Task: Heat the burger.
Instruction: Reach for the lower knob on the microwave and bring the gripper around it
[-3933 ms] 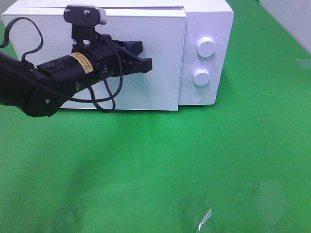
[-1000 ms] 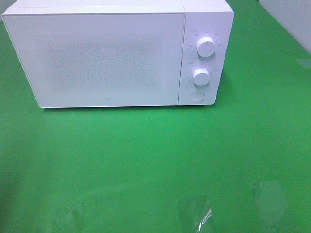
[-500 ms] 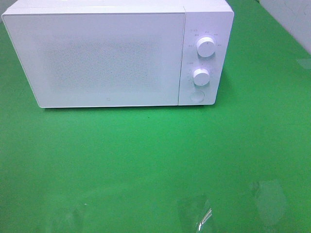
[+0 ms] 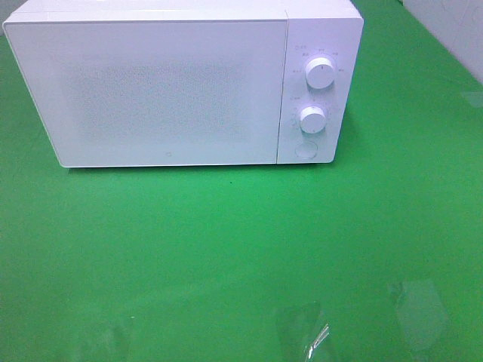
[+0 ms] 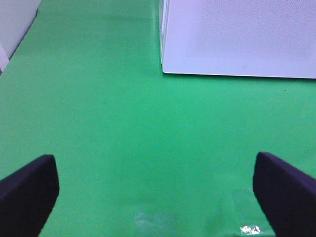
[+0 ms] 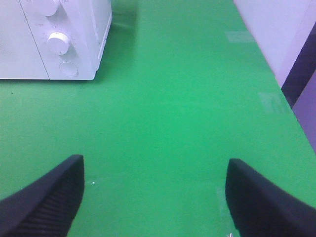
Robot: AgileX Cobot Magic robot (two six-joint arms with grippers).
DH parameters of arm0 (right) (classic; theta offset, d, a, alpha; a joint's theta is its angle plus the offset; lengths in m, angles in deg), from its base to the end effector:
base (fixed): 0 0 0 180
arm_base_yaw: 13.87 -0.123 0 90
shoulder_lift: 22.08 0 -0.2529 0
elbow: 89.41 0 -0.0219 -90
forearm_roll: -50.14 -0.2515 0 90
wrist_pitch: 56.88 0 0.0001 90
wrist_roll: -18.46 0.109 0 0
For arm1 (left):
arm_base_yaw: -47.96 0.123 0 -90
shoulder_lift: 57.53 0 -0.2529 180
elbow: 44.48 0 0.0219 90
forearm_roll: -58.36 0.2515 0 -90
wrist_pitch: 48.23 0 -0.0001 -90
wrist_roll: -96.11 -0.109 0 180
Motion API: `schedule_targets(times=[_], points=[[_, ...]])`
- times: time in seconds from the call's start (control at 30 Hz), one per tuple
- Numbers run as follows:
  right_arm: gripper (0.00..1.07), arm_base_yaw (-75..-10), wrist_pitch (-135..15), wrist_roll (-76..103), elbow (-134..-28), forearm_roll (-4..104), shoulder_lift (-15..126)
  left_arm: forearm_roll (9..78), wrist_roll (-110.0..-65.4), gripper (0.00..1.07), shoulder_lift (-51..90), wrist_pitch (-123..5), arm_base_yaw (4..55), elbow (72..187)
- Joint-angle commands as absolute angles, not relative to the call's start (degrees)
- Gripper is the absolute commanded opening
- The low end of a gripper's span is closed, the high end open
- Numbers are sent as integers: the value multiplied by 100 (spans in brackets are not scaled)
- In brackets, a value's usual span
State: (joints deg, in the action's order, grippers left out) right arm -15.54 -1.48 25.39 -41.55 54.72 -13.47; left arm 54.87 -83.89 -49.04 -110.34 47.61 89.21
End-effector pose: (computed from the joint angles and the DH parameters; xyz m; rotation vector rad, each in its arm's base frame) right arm 0.0487 -0.0058 0.2776 0.0886 1.9481 0.0050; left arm 0.0398 -0.0061 0.2739 0.0109 2.0398 -0.0766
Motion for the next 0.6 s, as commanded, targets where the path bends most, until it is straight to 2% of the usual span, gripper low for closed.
schedule_targets(times=[0.03,0.6], points=[[76,-1525,-194,2602,-4144,5461,-1502,5475,-8389,101,-5007,-10959,4773,8892],[76,-1531,-199,2585,-4144,5466,-1502,5475,-8389,101,-5007,-10959,4773,8892]])
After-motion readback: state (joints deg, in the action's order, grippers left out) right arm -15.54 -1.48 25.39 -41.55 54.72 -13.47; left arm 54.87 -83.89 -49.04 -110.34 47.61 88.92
